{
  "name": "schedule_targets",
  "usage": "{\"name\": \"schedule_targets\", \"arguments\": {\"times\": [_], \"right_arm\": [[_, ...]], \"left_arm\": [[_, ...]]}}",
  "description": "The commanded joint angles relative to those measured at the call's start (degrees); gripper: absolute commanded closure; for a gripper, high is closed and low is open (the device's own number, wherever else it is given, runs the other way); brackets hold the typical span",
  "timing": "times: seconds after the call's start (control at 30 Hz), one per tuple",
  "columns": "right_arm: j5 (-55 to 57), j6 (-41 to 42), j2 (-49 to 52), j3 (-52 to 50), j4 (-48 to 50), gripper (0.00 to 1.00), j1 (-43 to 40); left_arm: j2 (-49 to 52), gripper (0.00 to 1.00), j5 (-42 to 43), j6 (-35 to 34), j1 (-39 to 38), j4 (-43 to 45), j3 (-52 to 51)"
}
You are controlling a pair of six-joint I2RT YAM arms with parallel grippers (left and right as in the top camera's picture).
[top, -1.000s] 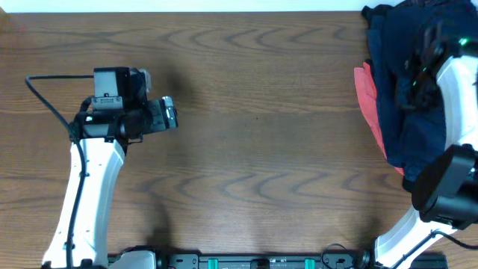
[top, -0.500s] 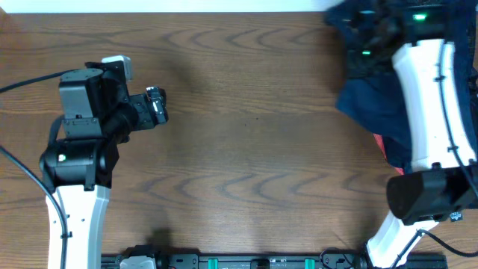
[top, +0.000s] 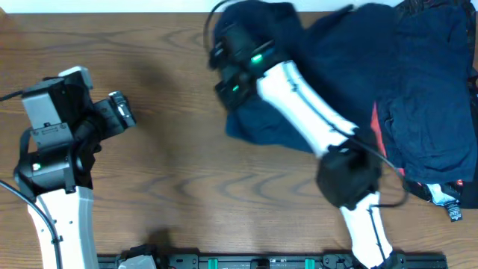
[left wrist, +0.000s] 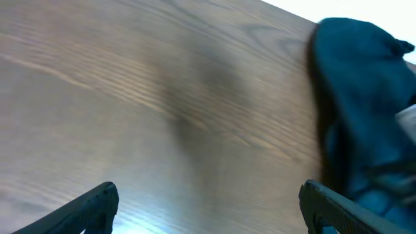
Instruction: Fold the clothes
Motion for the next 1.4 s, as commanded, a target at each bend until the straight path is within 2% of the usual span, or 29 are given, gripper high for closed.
{"name": "schedule_targets", "arguments": {"times": [0.0,0.07,0.17,0.4,0.43,0.6,0.7,0.97,1.17,1.37], "right_arm": [[-5.49,1.44,1.42,0.85,0.96,0.99,4.0],[-4.9,1.42,1.55,0.85,1.4,0.98,5.73],[-4.37,1.42,1.53,1.79,1.99,0.91,7.3],[-4.61,1.31,1.44,8.2,-1.84,0.83,6.99],[-4.55,0.66,1.44,9.88,-3.13,0.79,6.84],[5.38,2.64,1.44,17.9,-12.39,0.33,5.01],[12.13,5.77,1.44,21.77,-18.91,0.17,2.01],[12.94,9.18,1.44,21.86,-30.23,0.12,-9.66],[11.02,6.27,1.44,20.17,-30.86,0.11,-16.04],[10.8,4.07,1.44,20.17,-30.6,0.15,-18.53]], "left_arm": [[-0.31,0.09,-1.09,0.52,1.57,-0.02,1.07],[-0.04,0.1,-1.09,0.52,2.12,0.07,1.07],[0.66,0.09,-1.09,0.52,2.32,0.07,1.07],[2.4,0.09,-1.11,0.52,2.32,0.24,1.07],[2.69,0.09,-1.09,0.52,2.36,0.33,1.07],[3.54,0.09,-0.52,0.5,2.21,-0.42,1.07],[4.68,0.09,1.6,0.52,1.57,-1.46,1.01],[12.59,0.09,2.64,1.25,-3.93,-4.26,0.22],[22.51,0.09,3.06,5.31,-10.86,-3.26,0.15],[32.63,0.09,3.74,6.62,-15.06,0.68,0.15]]}}
